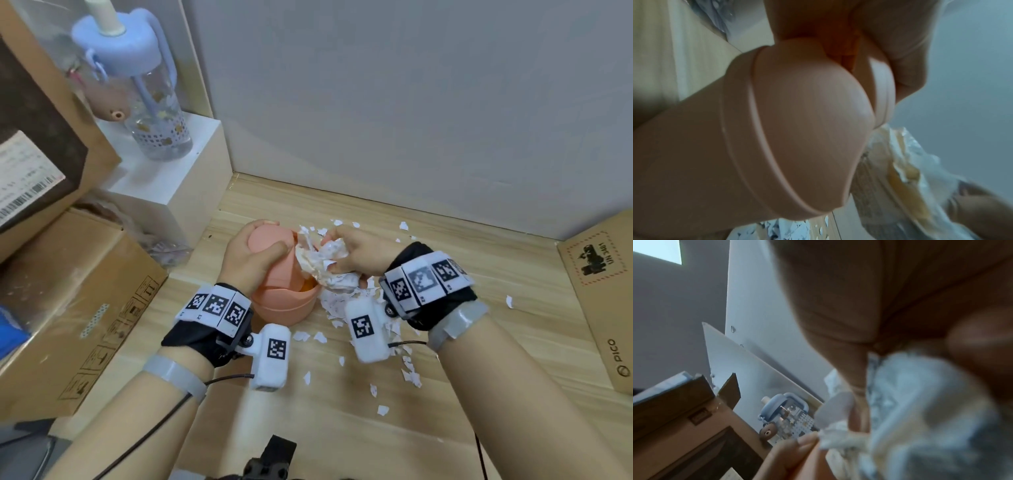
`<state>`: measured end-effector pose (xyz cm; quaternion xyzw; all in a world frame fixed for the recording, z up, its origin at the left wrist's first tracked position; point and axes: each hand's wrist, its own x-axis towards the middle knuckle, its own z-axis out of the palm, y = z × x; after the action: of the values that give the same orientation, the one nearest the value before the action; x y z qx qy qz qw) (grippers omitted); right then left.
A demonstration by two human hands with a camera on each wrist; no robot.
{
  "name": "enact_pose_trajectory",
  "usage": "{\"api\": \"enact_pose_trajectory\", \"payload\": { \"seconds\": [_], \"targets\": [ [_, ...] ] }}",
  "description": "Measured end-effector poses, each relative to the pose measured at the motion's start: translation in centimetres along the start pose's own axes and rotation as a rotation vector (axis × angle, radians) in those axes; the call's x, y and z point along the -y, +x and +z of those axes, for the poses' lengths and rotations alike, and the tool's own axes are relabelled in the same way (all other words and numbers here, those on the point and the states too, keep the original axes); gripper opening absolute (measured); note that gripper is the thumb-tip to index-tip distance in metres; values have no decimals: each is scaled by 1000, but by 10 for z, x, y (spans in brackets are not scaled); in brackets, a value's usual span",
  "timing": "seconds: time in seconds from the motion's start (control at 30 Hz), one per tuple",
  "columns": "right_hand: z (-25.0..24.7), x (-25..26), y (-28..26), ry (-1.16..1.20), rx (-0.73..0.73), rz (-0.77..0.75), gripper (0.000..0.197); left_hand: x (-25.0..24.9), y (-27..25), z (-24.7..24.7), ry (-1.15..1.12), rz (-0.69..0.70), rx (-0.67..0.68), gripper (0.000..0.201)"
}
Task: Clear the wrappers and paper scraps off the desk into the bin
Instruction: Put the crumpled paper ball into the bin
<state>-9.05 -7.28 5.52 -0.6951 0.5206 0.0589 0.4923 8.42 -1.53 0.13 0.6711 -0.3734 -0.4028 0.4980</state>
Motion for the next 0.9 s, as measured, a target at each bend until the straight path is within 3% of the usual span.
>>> {"api": "enact_pose_trajectory", "payload": {
  "seconds": [0.1, 0.17, 0.27, 0.4, 0.53, 0.6, 0.8, 0.9],
  "targets": [
    [9, 12, 9, -146, -66, 60, 36, 0, -5, -5, -21, -23, 24, 39],
    [18, 16, 16, -173, -209, 45, 43, 0, -6, -8, -16, -44, 25, 41],
    [31, 18, 21, -200, -498, -85, 42, 0, -7, -13, 5, -57, 13, 41],
    [53, 21, 22, -153, -679, -246, 42, -2, -10, -15, -12, -65, 26, 58],
    [86, 17, 23, -200, -648, -357, 17, -4, -11, -13, -18, -58, 19, 65],
    [92, 12, 20, -211, -643, -374, 14, -4, -10, -13, -16, -57, 22, 59],
    [79, 8, -6, -324, -439, -437, 40, -3, -9, -16, -32, -45, 42, 46],
    [71, 4, -12, -613, -382, -450, 34, -2, -9, -16, -30, -61, 43, 45]
  ]
}}
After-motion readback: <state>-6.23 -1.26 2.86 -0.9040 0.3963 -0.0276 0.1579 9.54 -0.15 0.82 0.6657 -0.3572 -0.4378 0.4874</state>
